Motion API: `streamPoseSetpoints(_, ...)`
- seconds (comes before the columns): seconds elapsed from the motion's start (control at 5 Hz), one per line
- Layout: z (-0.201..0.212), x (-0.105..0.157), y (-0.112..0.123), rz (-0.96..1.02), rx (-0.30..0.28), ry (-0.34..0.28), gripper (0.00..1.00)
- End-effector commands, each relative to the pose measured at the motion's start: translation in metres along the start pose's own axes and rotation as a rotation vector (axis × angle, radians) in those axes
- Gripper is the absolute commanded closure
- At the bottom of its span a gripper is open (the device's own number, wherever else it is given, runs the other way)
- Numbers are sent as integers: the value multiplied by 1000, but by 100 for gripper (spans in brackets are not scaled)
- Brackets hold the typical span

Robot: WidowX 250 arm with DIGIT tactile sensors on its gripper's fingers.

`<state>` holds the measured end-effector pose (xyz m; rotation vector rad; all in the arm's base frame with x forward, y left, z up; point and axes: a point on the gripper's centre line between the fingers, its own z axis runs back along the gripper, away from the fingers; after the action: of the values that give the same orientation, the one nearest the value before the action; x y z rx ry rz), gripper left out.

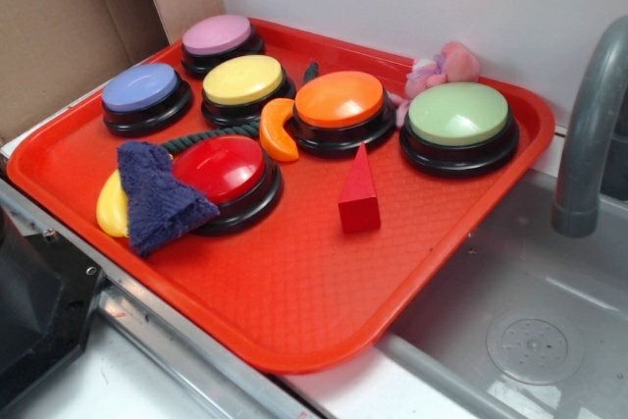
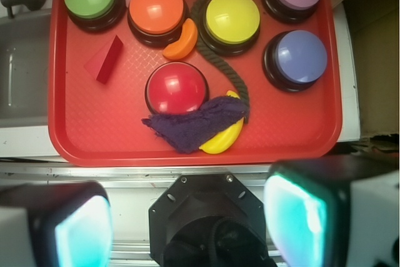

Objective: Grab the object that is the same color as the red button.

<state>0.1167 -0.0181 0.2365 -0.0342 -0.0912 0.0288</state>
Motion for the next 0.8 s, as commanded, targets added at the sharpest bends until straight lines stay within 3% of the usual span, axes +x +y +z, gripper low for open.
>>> streamPoseSetpoints(0.0, 0, 0, 0, 0, 0, 0, 0)
streamPoseSetpoints(0.6, -43, 33, -57, 216, -54, -72, 0)
